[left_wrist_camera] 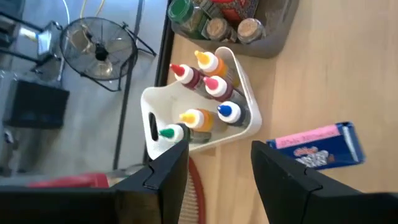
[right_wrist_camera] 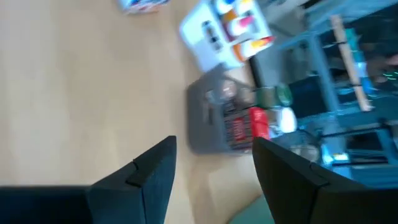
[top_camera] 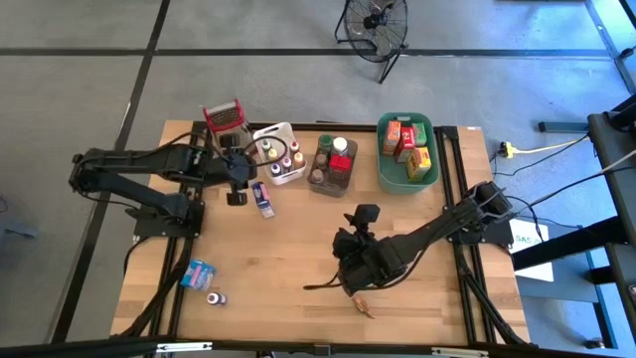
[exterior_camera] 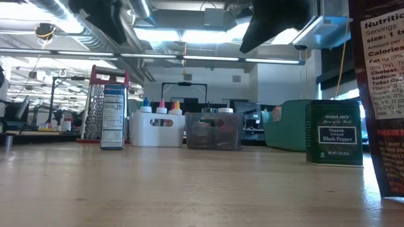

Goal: Pick & Place Kitchen Items
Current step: Put the black spice can into the black bin

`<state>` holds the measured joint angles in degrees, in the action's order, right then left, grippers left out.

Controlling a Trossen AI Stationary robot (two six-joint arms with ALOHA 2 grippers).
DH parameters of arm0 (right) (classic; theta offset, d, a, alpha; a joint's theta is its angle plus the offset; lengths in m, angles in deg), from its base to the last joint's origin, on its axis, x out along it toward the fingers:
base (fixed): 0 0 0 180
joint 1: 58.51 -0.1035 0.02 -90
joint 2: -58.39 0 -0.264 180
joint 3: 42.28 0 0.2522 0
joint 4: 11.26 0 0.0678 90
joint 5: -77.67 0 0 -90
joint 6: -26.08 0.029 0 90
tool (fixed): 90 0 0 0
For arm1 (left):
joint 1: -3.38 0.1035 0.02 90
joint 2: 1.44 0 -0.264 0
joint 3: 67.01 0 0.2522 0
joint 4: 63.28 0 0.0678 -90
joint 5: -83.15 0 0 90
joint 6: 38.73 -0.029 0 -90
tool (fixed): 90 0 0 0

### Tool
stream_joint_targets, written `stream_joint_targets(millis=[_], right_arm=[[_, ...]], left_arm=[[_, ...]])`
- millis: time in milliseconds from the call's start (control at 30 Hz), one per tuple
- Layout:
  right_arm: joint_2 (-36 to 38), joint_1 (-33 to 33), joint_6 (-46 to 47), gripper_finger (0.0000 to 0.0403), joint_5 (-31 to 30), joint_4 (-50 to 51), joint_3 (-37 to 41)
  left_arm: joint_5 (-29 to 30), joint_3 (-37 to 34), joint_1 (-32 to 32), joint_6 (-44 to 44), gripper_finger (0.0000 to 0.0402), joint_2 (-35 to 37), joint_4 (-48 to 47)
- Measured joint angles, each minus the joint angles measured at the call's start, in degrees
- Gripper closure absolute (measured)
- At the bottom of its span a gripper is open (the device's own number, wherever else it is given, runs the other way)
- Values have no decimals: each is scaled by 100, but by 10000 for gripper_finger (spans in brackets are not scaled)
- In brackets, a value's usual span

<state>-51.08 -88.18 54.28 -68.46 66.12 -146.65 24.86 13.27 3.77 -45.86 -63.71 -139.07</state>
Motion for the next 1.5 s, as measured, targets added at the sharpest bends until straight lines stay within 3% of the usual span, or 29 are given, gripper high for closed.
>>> stream_joint_targets(millis=[167, 300, 400, 600, 733, 1033, 1200, 1300, 1500], right_arm=[[9, -64, -94, 189, 871, 389, -754], [52, -20, 167, 190, 3001, 1137, -1718], [52, -21, 146, 190, 3703, 1409, -2100], [52, -87, -194, 190, 3739, 1217, -2341], [42, -79, -209, 190, 3812, 1178, -2338], [42, -8, 398, 190, 3881, 1352, -2338], [22, 10, 1378, 190, 3914, 2648, -2333], [45, 142, 1681, 190, 3836, 2588, -2096], [-45, 537, 1749, 186, 4583, 2621, -1645]], left_arm=[[-12, -4, -290, 555, 233, 573, -148], [-173, -290, -631, 900, 233, 1243, 463], [-410, -784, -884, 947, 233, 1716, 1240], [-591, -1988, -1202, 602, 233, 2369, 2793], [-593, -2296, -1243, 456, 233, 2586, 3343], [-742, -2310, -1246, 740, 233, 2668, 3112], [-807, -2310, -1246, 886, 233, 2615, 2948], [-809, -2310, -1246, 894, 233, 2593, 2872], [-818, -2310, -1246, 1003, 233, 2536, 2880]])
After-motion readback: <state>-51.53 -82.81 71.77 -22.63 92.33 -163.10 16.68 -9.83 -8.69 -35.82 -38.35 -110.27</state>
